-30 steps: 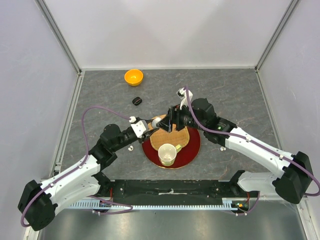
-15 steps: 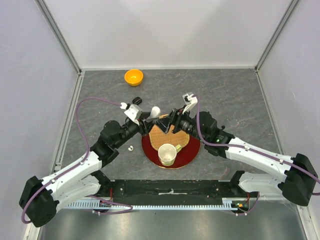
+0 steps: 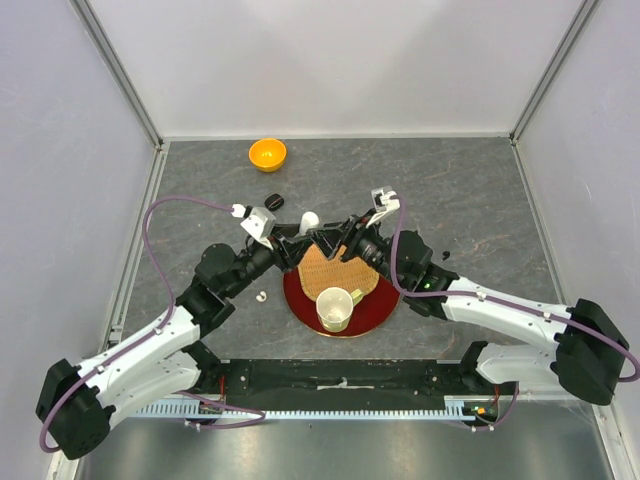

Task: Insert the wireless bluetooth earbuds into the charging case
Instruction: Pick up the charging case at the center of the board.

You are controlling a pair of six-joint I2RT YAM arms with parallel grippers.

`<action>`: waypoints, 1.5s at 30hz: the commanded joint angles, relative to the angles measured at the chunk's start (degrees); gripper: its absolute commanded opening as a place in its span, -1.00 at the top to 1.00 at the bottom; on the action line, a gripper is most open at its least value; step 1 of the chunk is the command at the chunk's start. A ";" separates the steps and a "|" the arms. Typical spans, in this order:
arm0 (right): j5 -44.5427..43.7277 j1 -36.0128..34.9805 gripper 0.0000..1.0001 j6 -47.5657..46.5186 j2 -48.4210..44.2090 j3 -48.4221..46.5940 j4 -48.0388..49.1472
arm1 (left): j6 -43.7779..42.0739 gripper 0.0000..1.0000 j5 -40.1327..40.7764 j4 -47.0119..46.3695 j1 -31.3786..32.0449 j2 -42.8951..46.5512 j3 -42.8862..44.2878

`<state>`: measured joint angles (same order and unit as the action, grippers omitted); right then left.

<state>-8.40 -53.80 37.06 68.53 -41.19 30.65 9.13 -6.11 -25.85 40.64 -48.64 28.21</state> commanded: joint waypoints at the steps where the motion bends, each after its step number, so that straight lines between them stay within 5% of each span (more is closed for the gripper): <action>1: 0.23 -0.69 -0.32 -0.32 2.12 -0.56 5.81 | 2.83 0.96 -0.48 -2.28 0.31 0.66 1.06; 16: 0.67 -2.27 -0.01 -1.55 6.26 -1.53 6.87 | 4.94 0.96 -4.44 -4.12 0.23 1.09 1.59; 24: 0.67 -2.89 0.59 -3.04 6.18 -2.58 4.86 | 4.85 0.95 -4.52 -4.12 0.23 1.80 1.24; 30: -0.21 -2.80 0.91 -4.97 5.21 -5.12 0.38 | 1.61 0.34 -8.90 -3.69 0.31 2.85 0.45; 34: -0.82 -2.71 0.97 -8.39 4.59 -8.64 -5.58 | -5.85 -0.24 -12.96 0.95 0.31 4.78 0.27; 40: 4.52 1.76 1.00 -10.44 3.89 -15.40 -14.90 | -18.06 -0.36 -14.54 9.23 0.31 11.62 0.01; 45: 32.18 12.48 0.99 -10.25 5.82 -19.62 -19.74 | -28.01 -0.39 -17.01 13.10 0.23 17.26 -2.10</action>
<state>3.88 -48.45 28.25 73.58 -55.83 16.16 -7.09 -17.28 -15.64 40.34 -35.20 27.11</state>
